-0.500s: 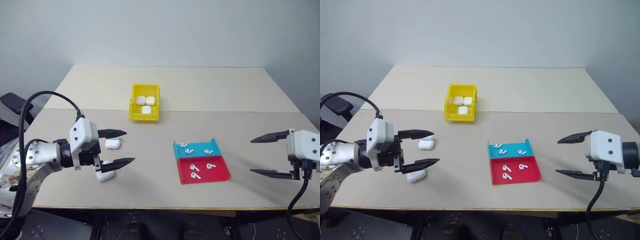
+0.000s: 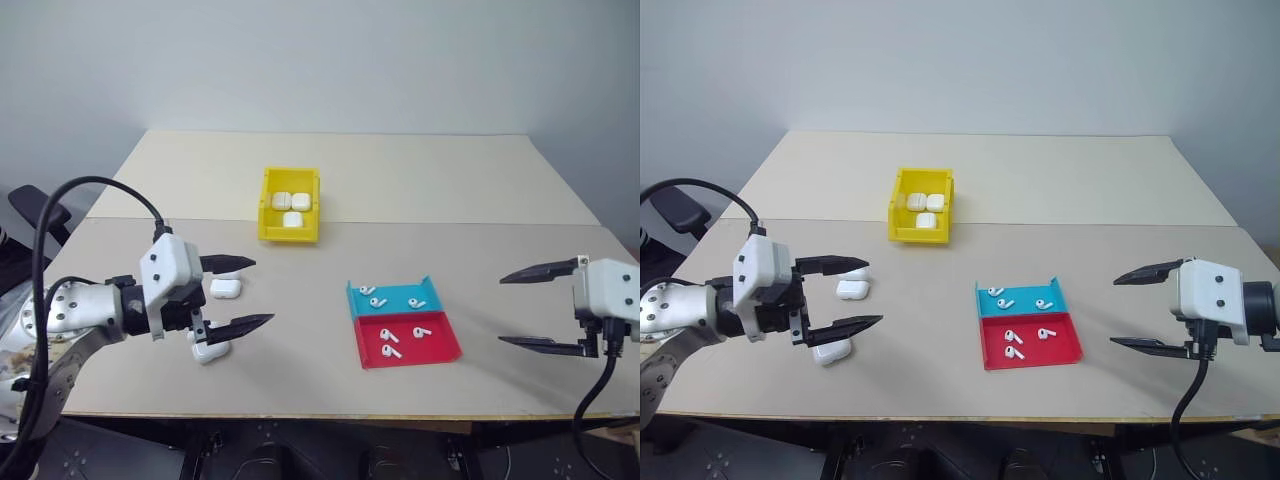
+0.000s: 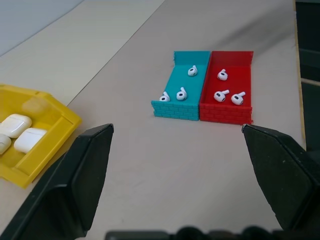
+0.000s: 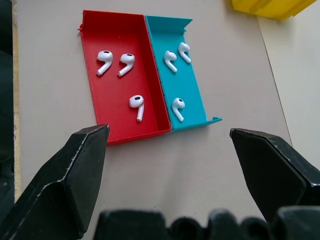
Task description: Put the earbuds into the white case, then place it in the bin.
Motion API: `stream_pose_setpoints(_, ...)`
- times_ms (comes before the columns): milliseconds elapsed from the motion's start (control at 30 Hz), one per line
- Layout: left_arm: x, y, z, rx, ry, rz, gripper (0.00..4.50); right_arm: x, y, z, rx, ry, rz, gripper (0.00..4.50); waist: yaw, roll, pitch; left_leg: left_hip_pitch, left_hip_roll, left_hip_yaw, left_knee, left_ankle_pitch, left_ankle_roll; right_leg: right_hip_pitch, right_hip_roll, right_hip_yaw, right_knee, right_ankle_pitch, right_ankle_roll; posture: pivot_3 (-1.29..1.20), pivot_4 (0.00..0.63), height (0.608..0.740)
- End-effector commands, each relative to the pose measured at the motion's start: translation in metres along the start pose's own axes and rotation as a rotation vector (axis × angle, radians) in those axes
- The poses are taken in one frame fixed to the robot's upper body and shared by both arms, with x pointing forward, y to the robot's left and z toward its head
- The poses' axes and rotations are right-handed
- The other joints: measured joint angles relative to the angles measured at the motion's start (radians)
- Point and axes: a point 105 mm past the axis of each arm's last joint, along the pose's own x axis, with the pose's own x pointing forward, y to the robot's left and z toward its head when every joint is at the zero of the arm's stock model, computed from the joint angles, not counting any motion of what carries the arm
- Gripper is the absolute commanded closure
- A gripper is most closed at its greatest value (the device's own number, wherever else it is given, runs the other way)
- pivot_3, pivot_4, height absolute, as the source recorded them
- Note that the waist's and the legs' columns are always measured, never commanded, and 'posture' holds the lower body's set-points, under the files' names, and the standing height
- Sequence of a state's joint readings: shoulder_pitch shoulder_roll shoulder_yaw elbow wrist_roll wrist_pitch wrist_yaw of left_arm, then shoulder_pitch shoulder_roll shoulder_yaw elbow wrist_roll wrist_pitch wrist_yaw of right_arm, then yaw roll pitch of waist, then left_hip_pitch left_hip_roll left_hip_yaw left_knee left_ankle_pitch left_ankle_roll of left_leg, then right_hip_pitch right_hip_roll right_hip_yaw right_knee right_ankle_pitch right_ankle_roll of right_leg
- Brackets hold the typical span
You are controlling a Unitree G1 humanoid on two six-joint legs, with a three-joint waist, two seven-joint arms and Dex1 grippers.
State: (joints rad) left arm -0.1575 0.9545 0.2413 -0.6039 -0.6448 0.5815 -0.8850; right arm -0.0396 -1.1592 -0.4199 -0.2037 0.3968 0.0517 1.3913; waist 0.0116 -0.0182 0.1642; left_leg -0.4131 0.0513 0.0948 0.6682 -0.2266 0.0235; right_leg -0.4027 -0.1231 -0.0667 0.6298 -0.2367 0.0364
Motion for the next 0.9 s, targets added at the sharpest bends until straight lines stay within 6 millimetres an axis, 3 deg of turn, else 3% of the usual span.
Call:
stream_pose_setpoints(33,-0.001,0.014,0.0,0.085,0.118,0.17,0.0,-0.001,-0.007,0.005,-0.021,-0.001,-0.02,0.03,0.0,0.0,0.0,0.0,0.0,0.0,0.0,0.0,0.0,0.0,0.0,0.0,0.0,0.0,0.0,0.0,0.15,0.74)
stream_pose_setpoints(300,0.006,0.021,0.008,-0.047,0.228,0.532,0.0,-0.004,-0.004,0.002,0.011,0.029,-0.008,0.03,0.006,0.0,0.0,0.0,-0.001,-0.005,0.0,0.0,0.0,0.001,0.0,0.001,0.0,0.0,0.001,0.0,0.15,0.74)
stream_pose_setpoints(467,0.007,0.007,-0.014,-0.168,0.346,0.618,0.0,0.0,-0.001,-0.004,0.03,0.053,0.01,0.03,-0.002,-0.001,0.0,0.003,-0.001,-0.006,0.001,0.0,-0.001,0.003,0.0,0.002,0.001,0.0,0.001,0.0,0.15,0.74)
stream_pose_setpoints(667,0.008,-0.017,-0.055,-0.332,0.44,0.753,0.0,0.007,-0.005,-0.007,0.041,0.05,0.024,0.03,-0.002,-0.001,0.001,0.01,-0.001,-0.007,-0.001,0.001,-0.001,0.01,0.0,0.003,0.0,0.0,0.0,0.0,0.15,0.74)
stream_pose_setpoints(900,0.017,-0.028,-0.053,-0.456,0.402,0.961,0.0,0.014,-0.011,-0.012,0.038,0.053,0.057,0.03,0.007,-0.003,0.001,0.012,-0.002,-0.008,-0.001,-0.001,0.001,0.014,-0.002,0.002,-0.002,0.0,-0.001,0.0,0.15,0.74)
